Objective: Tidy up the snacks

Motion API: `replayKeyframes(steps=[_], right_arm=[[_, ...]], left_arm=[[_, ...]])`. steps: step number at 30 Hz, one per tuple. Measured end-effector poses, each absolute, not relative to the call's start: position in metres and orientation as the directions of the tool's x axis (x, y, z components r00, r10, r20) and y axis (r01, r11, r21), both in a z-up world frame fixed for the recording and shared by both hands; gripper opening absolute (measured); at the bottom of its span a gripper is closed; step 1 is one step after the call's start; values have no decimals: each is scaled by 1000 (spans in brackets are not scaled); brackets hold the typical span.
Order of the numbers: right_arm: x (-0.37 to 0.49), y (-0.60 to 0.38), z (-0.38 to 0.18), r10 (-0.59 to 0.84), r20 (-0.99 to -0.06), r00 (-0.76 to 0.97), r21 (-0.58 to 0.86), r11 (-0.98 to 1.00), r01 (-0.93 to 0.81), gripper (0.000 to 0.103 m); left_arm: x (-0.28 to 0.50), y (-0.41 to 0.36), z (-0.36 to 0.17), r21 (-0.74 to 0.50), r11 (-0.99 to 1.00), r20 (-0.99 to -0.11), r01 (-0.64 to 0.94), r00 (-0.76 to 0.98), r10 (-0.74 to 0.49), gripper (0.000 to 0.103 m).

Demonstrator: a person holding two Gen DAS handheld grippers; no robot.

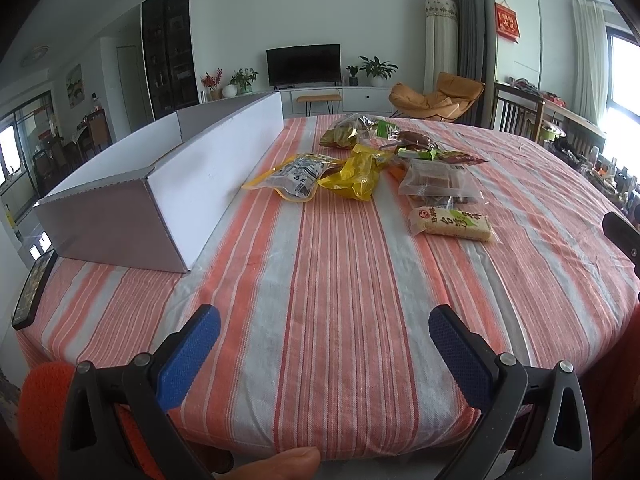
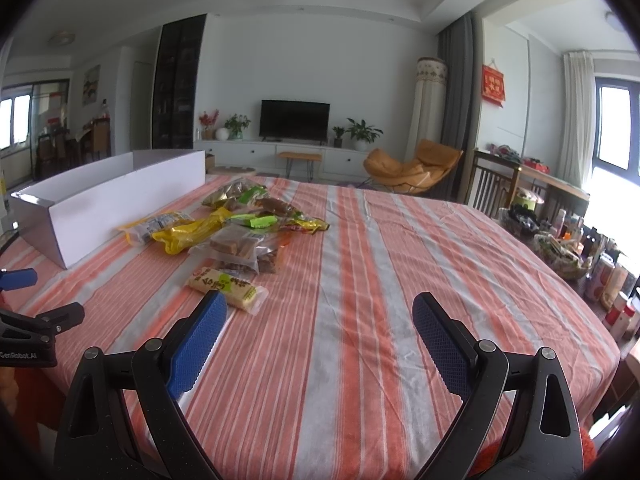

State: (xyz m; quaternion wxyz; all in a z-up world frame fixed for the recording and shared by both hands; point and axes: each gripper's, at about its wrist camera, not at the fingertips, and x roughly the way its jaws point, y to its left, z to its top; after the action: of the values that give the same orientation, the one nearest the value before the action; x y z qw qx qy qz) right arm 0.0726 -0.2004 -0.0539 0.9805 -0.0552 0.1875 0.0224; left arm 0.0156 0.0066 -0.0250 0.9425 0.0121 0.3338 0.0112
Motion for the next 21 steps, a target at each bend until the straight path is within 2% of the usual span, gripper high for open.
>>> replayKeyframes(steps=[21], right_arm=[[76, -200, -58, 29, -389, 921, -104, 992, -75, 96]], left_arm=[[34, 12, -48, 26, 999, -720, -25, 693, 36, 103]])
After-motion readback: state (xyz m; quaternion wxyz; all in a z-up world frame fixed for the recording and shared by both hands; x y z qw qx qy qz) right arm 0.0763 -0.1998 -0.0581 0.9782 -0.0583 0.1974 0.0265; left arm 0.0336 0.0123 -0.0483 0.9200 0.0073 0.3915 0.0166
